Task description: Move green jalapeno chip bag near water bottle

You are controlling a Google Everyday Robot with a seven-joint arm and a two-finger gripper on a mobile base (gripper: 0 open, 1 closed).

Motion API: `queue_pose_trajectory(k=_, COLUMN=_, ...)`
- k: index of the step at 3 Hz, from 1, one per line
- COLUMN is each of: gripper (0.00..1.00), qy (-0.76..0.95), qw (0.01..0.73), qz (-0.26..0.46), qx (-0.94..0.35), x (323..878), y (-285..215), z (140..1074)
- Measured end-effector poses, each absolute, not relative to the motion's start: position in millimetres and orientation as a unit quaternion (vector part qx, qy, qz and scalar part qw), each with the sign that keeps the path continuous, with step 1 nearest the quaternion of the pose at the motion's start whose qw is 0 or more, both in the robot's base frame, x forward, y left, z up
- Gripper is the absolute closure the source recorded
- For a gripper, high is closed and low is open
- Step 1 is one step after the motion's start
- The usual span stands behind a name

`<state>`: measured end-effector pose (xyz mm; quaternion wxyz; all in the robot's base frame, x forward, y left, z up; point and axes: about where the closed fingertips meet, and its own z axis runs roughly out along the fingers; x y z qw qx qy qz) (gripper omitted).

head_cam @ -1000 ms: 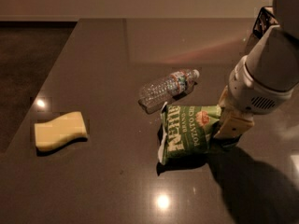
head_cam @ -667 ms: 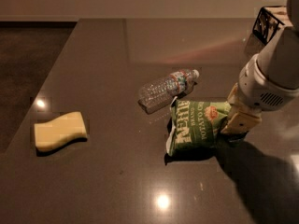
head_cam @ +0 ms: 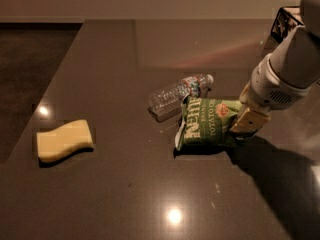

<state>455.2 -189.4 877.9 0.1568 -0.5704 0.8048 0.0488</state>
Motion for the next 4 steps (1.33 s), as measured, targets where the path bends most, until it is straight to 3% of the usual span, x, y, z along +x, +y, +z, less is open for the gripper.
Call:
queue_pose_trajectory(k=2, gripper=0.05, qy=0.804, qw=0.156, qz=0.049, qx=-0.572, x=454.9, y=-187.5, z=876.7)
queue_pose_trajectory(k=4, gripper=0.00, qy=0.803, qw=0.155, qz=0.049, qx=-0.573, x=454.9, y=-186.8, z=876.3)
